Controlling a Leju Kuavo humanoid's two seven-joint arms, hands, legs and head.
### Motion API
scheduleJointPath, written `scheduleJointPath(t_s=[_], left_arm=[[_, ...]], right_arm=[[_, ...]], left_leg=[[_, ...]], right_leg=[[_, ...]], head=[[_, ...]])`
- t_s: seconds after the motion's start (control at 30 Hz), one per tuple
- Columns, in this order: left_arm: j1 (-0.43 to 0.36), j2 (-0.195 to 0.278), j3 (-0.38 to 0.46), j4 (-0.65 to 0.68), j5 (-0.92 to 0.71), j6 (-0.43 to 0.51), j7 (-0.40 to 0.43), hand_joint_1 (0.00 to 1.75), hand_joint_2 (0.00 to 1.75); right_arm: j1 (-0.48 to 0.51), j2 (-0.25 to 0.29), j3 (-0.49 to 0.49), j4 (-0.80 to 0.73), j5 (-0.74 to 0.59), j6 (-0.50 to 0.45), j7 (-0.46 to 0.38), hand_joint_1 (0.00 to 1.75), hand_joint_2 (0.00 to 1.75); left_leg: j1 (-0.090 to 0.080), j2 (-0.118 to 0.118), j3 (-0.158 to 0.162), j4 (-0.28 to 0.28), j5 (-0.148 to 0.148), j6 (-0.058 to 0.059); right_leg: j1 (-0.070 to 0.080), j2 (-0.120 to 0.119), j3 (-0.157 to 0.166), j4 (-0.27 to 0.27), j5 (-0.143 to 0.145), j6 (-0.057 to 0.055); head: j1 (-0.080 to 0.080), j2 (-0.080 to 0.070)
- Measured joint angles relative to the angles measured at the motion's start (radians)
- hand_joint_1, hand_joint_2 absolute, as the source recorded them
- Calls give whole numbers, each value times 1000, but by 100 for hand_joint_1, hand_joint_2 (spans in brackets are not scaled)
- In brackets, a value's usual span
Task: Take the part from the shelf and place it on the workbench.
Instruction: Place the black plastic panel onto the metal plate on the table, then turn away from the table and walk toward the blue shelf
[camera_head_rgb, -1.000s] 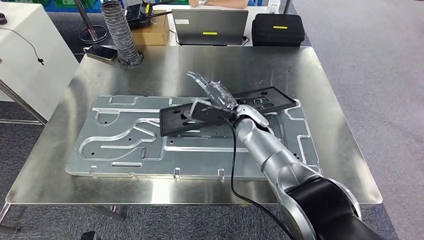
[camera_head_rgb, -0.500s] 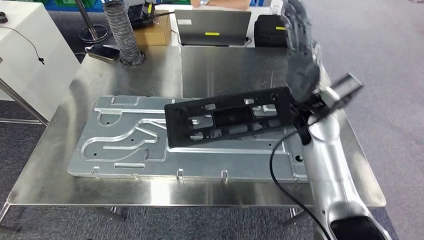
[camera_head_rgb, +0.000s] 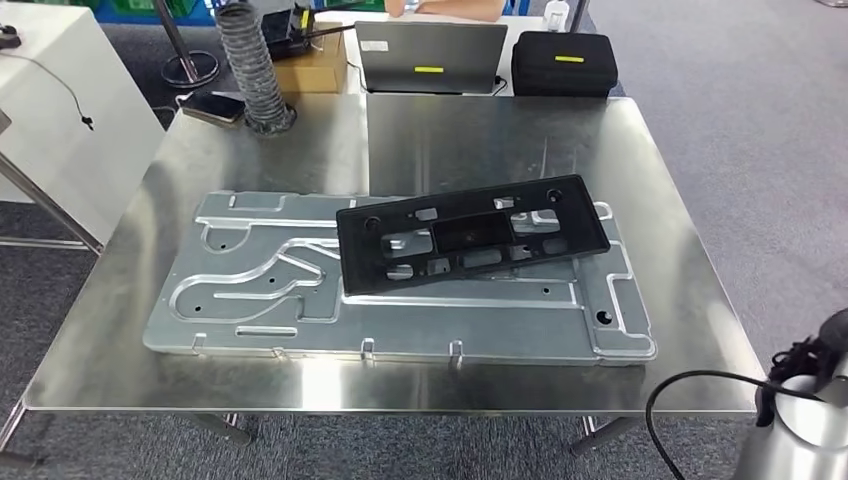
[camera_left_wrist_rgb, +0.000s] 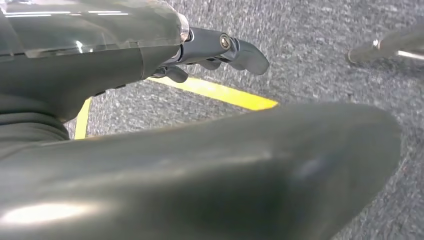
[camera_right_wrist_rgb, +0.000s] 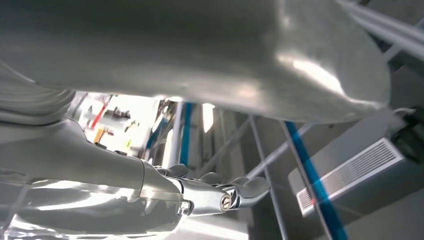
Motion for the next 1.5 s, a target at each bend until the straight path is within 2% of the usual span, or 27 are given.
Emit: scheduleJointPath(t_s=[0.07, 0.1, 0.2, 0.27, 0.3, 0.4, 0.47, 0.57, 0.6, 0.67, 0.73, 0.77, 0.8, 0.83, 0.9, 0.97, 1.0, 1.07, 1.1, 1.13, 1.23, 1.27, 1.3, 1.33, 1.37, 1.43, 1.5], left_arm=[[-2, 0, 1, 0, 0, 0, 0, 0, 0], [-2, 0, 2, 0, 0, 0, 0, 0, 0], [-2, 0, 2, 0, 0, 0, 0, 0, 0], [-2, 1, 2, 0, 0, 0, 2, 0, 0], [-1, 1, 3, 0, 0, 0, 4, 0, 0], [-2, 3, 4, 0, 1, 0, 8, 0, 0], [-1, 5, 6, 0, 2, 0, 12, 0, 0], [0, 6, 8, 0, 3, -2, 15, 0, 0], [-1, 6, 8, 0, 3, -3, 15, 0, 0], [-2, 6, 9, 0, 3, -5, 16, 0, 0], [-2, 5, 10, 0, 3, -6, 17, 0, 0], [-1, 3, 11, 0, 3, -6, 17, 0, 0], [-1, 2, 12, 0, 3, -6, 18, 0, 0], [-1, 0, 14, 0, 3, -6, 19, 0, 0], [0, -6, 17, 0, 3, -5, 23, 0, 0], [1, -13, 19, 0, 1, -4, 27, 0, 0], [2, -15, 19, 0, 0, -4, 29, 0, 0], [5, -17, 23, 0, 1, -3, 30, 0, 0], [7, -18, 25, 0, 2, -3, 31, 0, 0], [9, -19, 26, 0, 2, -3, 31, 0, 0], [12, -21, 28, 0, 3, -7, 30, 0, 0], [12, -21, 29, 0, 3, -9, 29, 0, 0], [12, -21, 29, 0, 4, -11, 29, 0, 0], [12, -22, 31, 0, 6, -12, 28, 0, 0], [12, -22, 32, 0, 8, -13, 28, 0, 0], [9, -23, 34, 0, 12, -13, 27, 0, 0], [6, -25, 37, 0, 15, -12, 26, 0, 0]], right_arm=[[11, 2, -17, -9, 2, -2, -1, 0, 0], [14, 3, -23, -14, 2, -3, -1, 0, 0], [21, 7, -34, -21, 3, -5, -2, 0, 0], [32, 10, -41, -22, 16, -18, 4, 0, 0], [41, 12, -47, -22, 25, -30, 10, 0, 0], [108, 26, -81, -21, 35, -67, 15, 0, 0], [161, 43, -108, -17, 35, -79, 7, 0, 0], [216, 72, -130, 2, 62, -97, 2, 0, 0], [230, 81, -135, 12, 72, -100, 4, 0, 0], [250, 97, -144, 41, 106, -103, 15, 0, 0], [264, 111, -153, 83, 163, -106, 38, 0, 0], [270, 119, -159, 108, 195, -106, 50, 0, 0], [274, 125, -167, 134, 220, -106, 58, 0, 0], [277, 131, -178, 162, 239, -104, 62, 0, 0], [276, 142, -214, 226, 264, -100, 55, 0, 0], [273, 151, -270, 292, 290, -91, 34, 0, 0], [271, 157, -301, 321, 306, -84, 23, 0, 0], [264, 170, -366, 376, 346, -67, 8, 0, 0], [259, 175, -398, 400, 365, -60, 5, 0, 0], [253, 179, -428, 426, 383, -55, 3, 0, 0], [236, 180, -508, 506, 428, -55, 1, 0, 0], [230, 177, -533, 537, 440, -61, 1, 0, 0], [224, 172, -559, 569, 452, -70, 1, 0, 0], [218, 165, -587, 605, 464, -81, 1, 0, 0], [213, 158, -612, 640, 476, -94, 2, 0, 0], [202, 141, -652, 712, 508, -127, 5, 0, 0], [189, 119, -682, 798, 553, -166, 16, 0, 0]], left_leg=[[0, 2, 0, 6, -7, -11], [0, 3, -8, 28, -23, -16], [2, 3, -79, 200, -122, -27], [2, 3, -111, 285, -151, -29], [2, 3, -102, 274, -140, -29], [0, 3, 10, 77, -55, -18], [-3, 2, 52, -3, -30, -9], [-4, 4, 47, -15, -17, 9], [-3, 6, 43, -20, -9, 16], [-1, 10, 29, -27, 8, 27], [-3, 11, 9, -27, 22, 31], [-4, 11, -2, -26, 29, 31], [-4, 11, -13, -25, 37, 30], [-5, 11, -24, -23, 45, 28], [-6, 10, -45, -17, 59, 23], [-7, 9, -53, -15, 72, 14], [-7, 8, -53, -15, 80, 8], [-6, 7, -54, -19, 93, -4], [-5, 7, -59, -14, 84, -10], [-4, 7, -68, 8, 53, -15], [-1, 7, -104, 172, -102, -24], [0, 7, -108, 228, -127, -26], [0, 7, -101, 262, -126, -26], [0, 7, -77, 264, -106, -25], [0, 7, -36, 230, -78, -22], [-2, 6, 79, 88, -63, -12], [-7, 6, 152, -24, -87, -2]], right_leg=[[-6, 1, 3, -6, 5, -11], [-9, 0, 5, -10, 8, -16], [-10, -3, 7, -14, 11, -25], [-9, -4, 6, -13, 14, -26], [-9, -4, 6, -12, 15, -26], [-7, -7, 6, -7, 15, -21], [-4, -8, 3, -4, 17, -11], [-6, -5, -2, -5, 22, 7], [-7, -4, -7, 5, 8, 13], [-10, -2, -34, 77, -63, 24], [-12, -2, -72, 200, -145, 31], [-13, -2, -79, 244, -163, 33], [-13, -2, -70, 256, -160, 33], [-13, -2, -41, 230, -138, 33], [-12, -3, 58, 94, -93, 26], [-6, -2, 130, -17, -82, 14], [-2, -1, 140, -39, -85, 6], [-1, -1, 131, -42, -70, -8], [-3, -2, 123, -44, -60, -15], [-6, -4, 112, -46, -48, -22], [-6, -7, 71, -46, -13, -33], [-5, -7, 56, -44, -3, -33], [-4, -8, 39, -41, 8, -32], [-3, -9, 22, -37, 18, -30], [-2, -9, 6, -31, 27, -28], [0, -9, -20, -19, 42, -21], [1, -8, -30, -15, 58, -11]], head=[[0, 0], [0, 0], [0, 0], [0, 0], [0, 0], [0, 0], [0, 0], [0, 0], [0, 0], [0, 0], [0, 0], [0, 0], [0, 0], [0, 0], [0, 0], [-1, 0], [-1, 0], [0, 0], [0, 0], [0, 0], [-1, 0], [-1, 0], [-1, 0], [-1, 0], [-1, 0], [-1, 0], [-1, 0]])
